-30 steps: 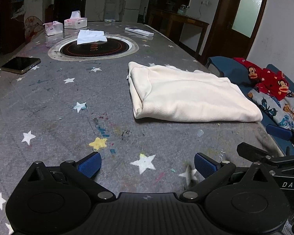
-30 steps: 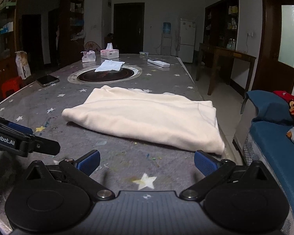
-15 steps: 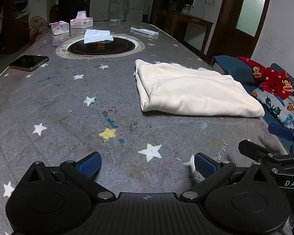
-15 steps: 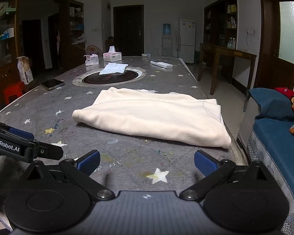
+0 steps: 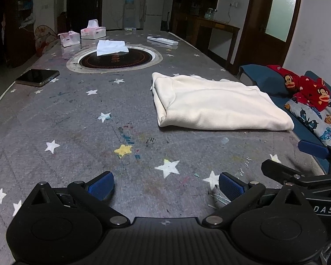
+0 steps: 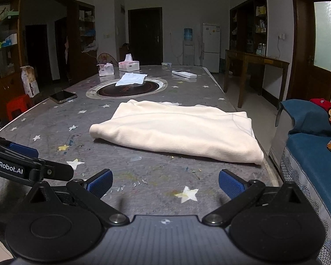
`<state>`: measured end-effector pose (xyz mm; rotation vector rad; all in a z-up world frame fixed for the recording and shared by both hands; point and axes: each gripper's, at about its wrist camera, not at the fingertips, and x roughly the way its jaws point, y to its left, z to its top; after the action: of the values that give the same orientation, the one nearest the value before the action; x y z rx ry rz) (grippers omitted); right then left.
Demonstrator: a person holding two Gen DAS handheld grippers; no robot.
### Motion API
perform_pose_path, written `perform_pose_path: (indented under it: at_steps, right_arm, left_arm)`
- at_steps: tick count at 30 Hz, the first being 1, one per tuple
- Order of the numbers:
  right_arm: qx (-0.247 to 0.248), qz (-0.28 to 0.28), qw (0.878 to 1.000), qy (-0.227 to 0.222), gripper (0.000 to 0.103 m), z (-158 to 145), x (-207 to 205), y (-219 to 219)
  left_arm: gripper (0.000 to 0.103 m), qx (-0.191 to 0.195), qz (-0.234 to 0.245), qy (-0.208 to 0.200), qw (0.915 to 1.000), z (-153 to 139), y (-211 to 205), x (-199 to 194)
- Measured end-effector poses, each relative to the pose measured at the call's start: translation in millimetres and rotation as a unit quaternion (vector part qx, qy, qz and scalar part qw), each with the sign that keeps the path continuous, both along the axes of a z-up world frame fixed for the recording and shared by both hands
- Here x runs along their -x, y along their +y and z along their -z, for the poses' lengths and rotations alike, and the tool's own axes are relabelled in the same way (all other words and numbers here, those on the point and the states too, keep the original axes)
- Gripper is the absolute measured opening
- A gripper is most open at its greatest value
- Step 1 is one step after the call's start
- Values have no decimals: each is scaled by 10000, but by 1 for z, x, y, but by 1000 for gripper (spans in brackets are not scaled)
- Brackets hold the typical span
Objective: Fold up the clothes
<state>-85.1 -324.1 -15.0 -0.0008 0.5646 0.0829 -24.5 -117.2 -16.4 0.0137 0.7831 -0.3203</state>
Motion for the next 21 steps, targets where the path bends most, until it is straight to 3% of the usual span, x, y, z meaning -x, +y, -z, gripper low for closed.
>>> perform_pose_path:
  at_steps: [21]
  right_arm:
    - [-51,24,9999,-133,103,-6,14,3]
  left_arm:
    - [103,96,24,-162,9998,-10,1,14]
